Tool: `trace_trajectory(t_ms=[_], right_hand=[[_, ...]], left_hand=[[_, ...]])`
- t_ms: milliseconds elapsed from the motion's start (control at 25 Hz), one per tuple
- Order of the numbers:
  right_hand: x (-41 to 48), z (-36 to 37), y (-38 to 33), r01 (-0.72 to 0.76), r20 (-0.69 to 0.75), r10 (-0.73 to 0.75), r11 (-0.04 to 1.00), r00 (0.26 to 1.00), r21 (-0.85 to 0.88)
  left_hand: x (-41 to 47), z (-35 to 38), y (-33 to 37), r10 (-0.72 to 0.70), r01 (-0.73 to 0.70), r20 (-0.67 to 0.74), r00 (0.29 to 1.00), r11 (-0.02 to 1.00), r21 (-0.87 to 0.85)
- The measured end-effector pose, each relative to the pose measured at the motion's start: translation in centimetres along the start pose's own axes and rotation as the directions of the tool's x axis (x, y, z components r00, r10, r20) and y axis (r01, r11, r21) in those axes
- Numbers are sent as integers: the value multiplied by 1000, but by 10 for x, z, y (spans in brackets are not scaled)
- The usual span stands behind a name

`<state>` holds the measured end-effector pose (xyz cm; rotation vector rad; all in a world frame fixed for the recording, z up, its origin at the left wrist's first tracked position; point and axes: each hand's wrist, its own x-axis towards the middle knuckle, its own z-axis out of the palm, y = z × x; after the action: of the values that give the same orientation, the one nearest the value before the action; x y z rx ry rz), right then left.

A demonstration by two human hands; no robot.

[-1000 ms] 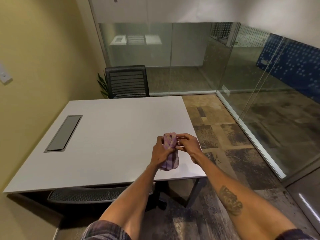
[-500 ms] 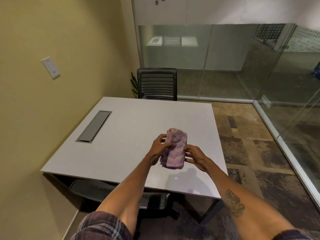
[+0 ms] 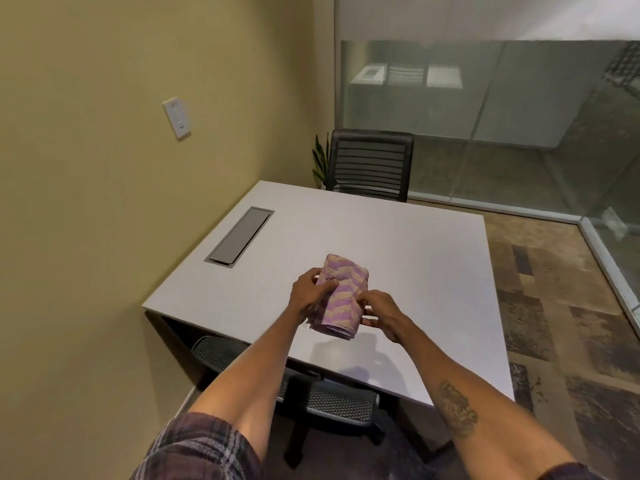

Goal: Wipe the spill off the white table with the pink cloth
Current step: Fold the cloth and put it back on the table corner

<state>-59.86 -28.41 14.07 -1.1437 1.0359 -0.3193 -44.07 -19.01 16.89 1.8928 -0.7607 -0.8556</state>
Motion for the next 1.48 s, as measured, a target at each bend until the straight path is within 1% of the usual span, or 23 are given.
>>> trace_trajectory(t_ms=[160,240,360,480,680,880,1080,1480], right_hand=[[23,53,-7,-9,6,9,999,1000,-40],[40,83,-14,-8,5,9,999,1000,-49],[64,130,-23,-18,8,19,998,1000,-52],[92,181,-27,-34,19,35,998,999,-55],[134,264,-22,-84,35,85,996,996,-31],[176,331,-5,-161,37,162,987,986,-18],[214,387,17,-216,35,216,976,976,3],[275,467,66,-293,73,291,956,954,10]], left_hand=[[20,-50,-14,-53,55,-39,998,997,51],[31,-81,-23,-65,67,-57,996,997,31],[50,-129,-38,-80,80,-42,996,997,7],[69,-179,-61,-76,77,-32,997,997,22],[102,-243,-105,-110,111,-109,988,994,-4],[136,-291,-156,-158,163,-158,975,987,17],[170,-329,-203,-203,212,-171,964,977,33],[219,-382,-290,-295,325,-220,930,939,112]])
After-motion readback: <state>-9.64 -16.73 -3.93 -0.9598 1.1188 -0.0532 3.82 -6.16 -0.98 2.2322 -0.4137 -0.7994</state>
